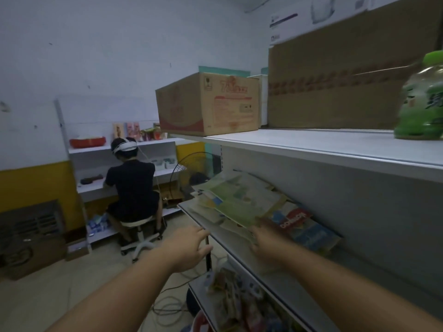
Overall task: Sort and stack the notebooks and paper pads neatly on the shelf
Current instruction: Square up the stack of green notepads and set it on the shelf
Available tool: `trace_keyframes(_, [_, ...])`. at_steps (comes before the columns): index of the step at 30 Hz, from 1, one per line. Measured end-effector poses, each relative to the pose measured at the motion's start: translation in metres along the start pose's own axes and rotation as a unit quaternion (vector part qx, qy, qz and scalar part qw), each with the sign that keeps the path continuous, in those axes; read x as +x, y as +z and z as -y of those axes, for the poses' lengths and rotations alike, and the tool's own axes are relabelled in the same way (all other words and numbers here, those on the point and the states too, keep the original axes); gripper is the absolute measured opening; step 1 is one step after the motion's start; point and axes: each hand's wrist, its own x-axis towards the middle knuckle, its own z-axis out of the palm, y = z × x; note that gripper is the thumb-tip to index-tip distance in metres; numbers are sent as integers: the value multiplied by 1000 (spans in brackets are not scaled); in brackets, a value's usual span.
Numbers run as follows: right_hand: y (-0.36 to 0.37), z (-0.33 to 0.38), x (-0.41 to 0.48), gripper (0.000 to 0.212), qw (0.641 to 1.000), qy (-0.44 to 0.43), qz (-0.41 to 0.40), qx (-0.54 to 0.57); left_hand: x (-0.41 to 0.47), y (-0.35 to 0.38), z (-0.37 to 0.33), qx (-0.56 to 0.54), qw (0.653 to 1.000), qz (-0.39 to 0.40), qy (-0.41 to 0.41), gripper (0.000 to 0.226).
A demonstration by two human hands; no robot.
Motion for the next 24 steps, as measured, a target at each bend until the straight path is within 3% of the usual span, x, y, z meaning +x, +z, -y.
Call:
trace_keyframes(6, [16,23,71,64,996,63,-54,-19,80,12,54,-158,985,64,40,49])
trace_keyframes(9, [24,34,104,73,992,121,-42,-13,117,16,90,-214,969,97,70,46])
trace_keyframes(12, [31,39,118,55,986,153,-59,-3,150,17,117,-266,954,104,88,42])
trace_keyframes(15, [32,46,109,44,981,140,-130,21,176,13,129,-361,916,141,100,34])
trace_keyframes(17, [36,45,103,41,969,134,-204,36,189,8,129,-480,852,194,80,42])
trace_keyframes(19, [31,48,103,38,945,124,-294,67,204,3,127,-611,745,263,52,54])
trace_keyframes(21, [23,55,113,35,934,34,-350,56,222,-2,123,-696,651,301,40,57])
trace_keyframes(23, [25,66,131,33,930,-72,-360,-12,238,-9,122,-747,605,277,5,47])
trace_keyframes(24, [27,72,139,33,935,-106,-337,-35,243,-11,124,-755,602,259,-14,38])
